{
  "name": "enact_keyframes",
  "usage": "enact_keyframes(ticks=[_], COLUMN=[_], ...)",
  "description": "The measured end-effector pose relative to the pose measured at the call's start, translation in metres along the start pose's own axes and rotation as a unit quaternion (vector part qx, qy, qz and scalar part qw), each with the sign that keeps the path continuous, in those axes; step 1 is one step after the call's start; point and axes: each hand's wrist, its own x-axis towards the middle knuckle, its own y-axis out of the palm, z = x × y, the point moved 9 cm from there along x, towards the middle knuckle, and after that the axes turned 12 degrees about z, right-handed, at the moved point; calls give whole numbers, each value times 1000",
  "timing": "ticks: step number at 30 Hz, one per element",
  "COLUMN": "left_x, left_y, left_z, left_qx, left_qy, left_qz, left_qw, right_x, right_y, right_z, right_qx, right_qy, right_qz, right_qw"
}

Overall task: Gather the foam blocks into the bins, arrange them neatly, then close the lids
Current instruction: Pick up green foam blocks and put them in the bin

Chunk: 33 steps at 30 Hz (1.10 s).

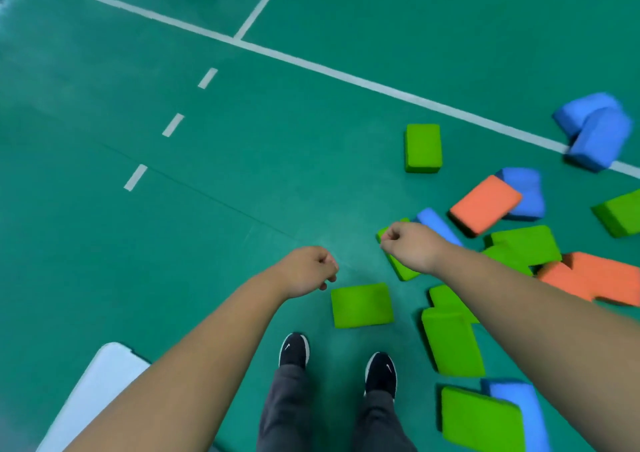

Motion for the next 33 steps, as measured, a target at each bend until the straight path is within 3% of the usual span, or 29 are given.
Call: enact_keyframes(ticks=[5,18,24,33], left_x=[120,371,471,539], left_y=[24,117,119,179], left_z=[19,153,194,267], left_qx=[27,195,287,412], left_qy=[6,-11,5,-55], left_qz=[32,96,69,168], left_qw=[999,976,955,894], right_x=[65,242,313,385], right_y=[20,161,175,176], right_z=[-99,-327,-378,-422], right_qx=[53,121,136,58], right_qy=[58,154,187,260], right_qz=[-49,-52,-90,-102], right_qw=[996,979,969,958])
